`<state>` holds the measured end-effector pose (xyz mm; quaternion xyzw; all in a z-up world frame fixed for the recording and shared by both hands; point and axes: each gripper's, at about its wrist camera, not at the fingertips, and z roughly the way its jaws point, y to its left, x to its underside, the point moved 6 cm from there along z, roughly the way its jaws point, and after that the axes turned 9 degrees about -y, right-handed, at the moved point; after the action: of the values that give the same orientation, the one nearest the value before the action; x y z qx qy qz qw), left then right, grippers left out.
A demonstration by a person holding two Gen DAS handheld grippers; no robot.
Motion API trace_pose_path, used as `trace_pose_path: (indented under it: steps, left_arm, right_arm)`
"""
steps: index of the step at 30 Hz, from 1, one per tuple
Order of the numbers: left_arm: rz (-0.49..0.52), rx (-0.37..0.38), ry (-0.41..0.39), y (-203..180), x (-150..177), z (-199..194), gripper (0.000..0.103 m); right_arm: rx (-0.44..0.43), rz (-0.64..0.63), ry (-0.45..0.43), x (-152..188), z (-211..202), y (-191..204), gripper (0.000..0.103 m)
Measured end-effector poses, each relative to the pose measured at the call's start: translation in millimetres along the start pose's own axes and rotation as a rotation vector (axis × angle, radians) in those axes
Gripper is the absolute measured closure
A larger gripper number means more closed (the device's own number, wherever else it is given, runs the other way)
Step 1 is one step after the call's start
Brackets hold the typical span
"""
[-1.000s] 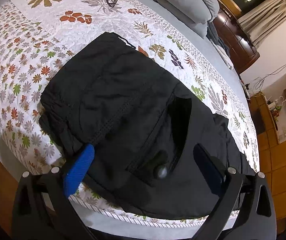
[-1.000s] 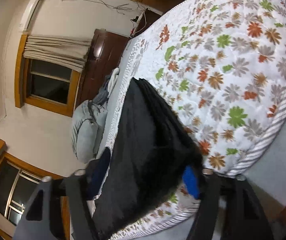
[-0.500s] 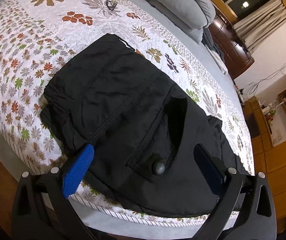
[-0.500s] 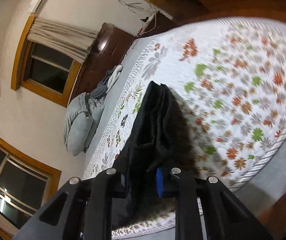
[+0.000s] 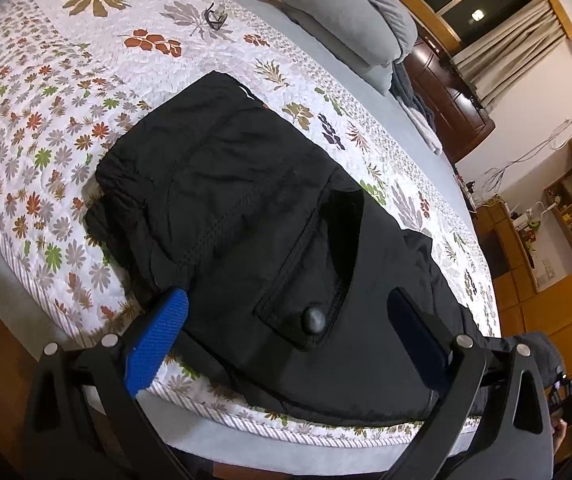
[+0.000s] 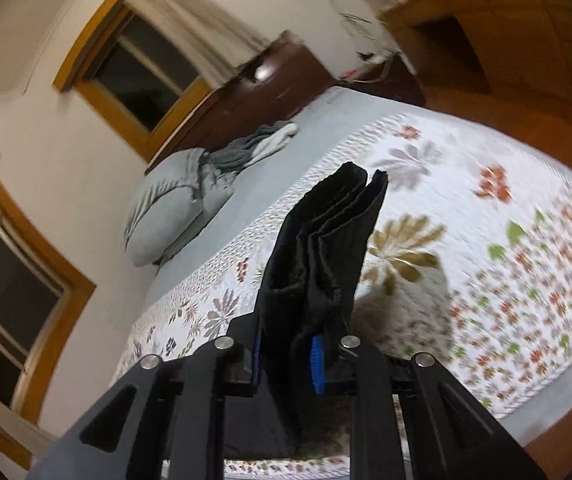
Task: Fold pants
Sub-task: 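Lift the folded edge with the right gripper and fold it over the pants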
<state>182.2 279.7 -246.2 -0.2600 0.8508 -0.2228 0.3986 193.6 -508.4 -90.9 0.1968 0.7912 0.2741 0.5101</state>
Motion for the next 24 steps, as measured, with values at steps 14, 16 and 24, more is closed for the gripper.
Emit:
trace_pose_path:
  steps: [14, 16, 24]
  left_arm:
    - [-0.085, 0.083, -0.032, 10.7, 2.4, -11.7, 0.003]
    - [-0.090, 0.090, -0.031, 10.9, 2.2, -12.0, 0.003]
    - [-0.115, 0.120, -0.028, 13.8, 4.9, -15.7, 0.003]
  right_arm:
    - [-0.030, -0.415, 0.083, 56.1, 44.4, 175.5, 0.085]
    - [-0.039, -0.440, 0.100, 69.9, 52.3, 190.8, 0.085]
    - [-0.064, -0.591, 0.214, 155.9, 88.4, 252.0, 0.086]
